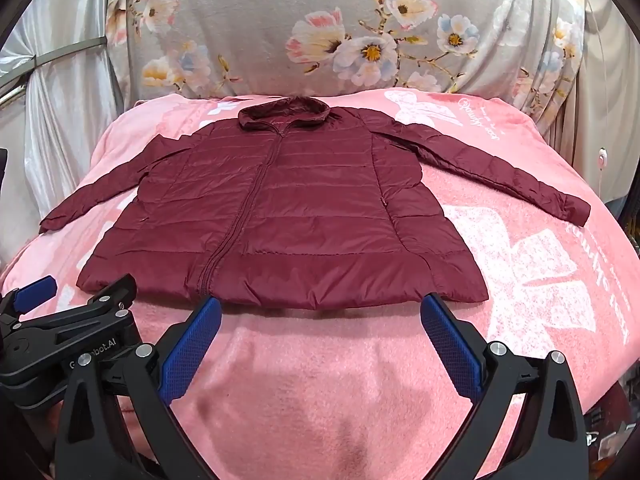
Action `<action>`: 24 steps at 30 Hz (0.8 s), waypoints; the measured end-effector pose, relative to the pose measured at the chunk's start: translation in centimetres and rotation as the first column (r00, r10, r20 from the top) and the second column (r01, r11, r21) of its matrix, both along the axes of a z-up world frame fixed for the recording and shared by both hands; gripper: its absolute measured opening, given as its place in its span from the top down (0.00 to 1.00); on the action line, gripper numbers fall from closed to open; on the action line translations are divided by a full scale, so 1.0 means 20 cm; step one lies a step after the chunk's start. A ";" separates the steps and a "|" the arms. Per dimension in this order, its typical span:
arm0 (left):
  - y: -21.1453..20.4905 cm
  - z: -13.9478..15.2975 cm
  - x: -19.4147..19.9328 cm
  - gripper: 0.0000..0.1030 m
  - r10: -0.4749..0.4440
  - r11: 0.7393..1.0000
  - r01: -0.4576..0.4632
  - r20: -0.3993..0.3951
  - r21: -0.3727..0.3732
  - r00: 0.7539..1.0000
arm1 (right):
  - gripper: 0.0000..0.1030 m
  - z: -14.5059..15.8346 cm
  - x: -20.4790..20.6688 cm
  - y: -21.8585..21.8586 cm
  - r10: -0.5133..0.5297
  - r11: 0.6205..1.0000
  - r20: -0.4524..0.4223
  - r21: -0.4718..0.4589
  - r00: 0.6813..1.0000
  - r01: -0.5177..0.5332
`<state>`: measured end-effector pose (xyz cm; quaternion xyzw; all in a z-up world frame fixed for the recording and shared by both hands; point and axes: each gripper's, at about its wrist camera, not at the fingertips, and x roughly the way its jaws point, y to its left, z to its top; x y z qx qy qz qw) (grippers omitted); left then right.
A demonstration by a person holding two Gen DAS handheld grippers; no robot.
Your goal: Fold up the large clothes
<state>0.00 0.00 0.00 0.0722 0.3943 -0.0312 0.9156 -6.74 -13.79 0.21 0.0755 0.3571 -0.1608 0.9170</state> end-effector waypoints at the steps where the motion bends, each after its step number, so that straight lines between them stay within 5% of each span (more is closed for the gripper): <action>1: 0.00 0.00 0.00 0.05 0.000 1.000 0.000 0.000 0.000 1.000 | 0.05 0.00 0.00 0.00 0.000 1.000 -0.001 0.000 1.000 0.000; 24: 0.01 0.00 0.00 0.05 -0.001 1.000 0.001 -0.001 0.003 1.000 | 0.05 -0.02 0.00 0.00 0.000 1.000 0.001 0.000 1.000 0.000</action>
